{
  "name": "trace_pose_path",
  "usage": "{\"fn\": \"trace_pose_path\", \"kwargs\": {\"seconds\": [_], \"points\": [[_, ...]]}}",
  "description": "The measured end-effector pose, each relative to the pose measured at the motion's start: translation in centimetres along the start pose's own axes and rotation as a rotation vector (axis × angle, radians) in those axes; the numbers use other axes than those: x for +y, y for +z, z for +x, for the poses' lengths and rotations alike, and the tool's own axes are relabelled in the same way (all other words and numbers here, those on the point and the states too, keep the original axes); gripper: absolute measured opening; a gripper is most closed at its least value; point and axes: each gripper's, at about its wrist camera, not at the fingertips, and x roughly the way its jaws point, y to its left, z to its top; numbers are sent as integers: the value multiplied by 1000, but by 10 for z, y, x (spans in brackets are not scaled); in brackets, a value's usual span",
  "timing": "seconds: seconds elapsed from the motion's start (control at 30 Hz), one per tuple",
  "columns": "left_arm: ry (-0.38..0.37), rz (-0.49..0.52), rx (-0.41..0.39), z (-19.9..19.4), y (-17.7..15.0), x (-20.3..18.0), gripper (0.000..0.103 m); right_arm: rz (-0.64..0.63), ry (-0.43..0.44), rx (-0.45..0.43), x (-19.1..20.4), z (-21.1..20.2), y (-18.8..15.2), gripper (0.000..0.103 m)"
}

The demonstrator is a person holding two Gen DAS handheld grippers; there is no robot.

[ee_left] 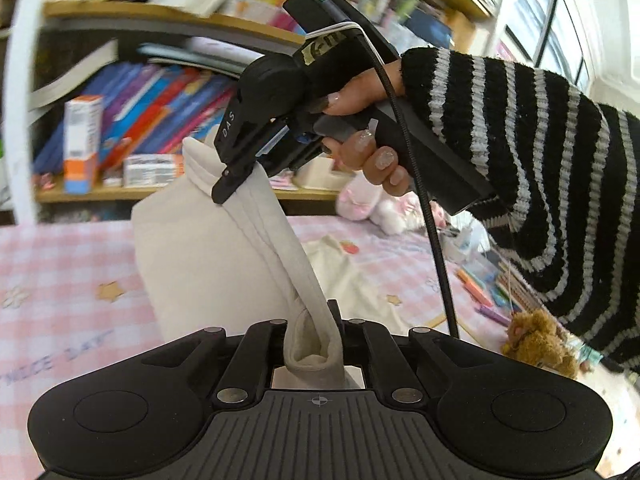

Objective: Fold clothes

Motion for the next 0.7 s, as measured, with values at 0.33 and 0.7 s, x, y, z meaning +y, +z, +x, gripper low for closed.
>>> {"fn": "trace_pose_path", "kwargs": {"seconds": [0.33, 0.7], "points": [[125, 154, 147, 102, -11, -97, 6, 33, 81, -25, -137, -1, -37, 7], [290, 428, 246, 147, -74, -150, 28, 318, 158, 21, -239, 54, -96, 22]]}}
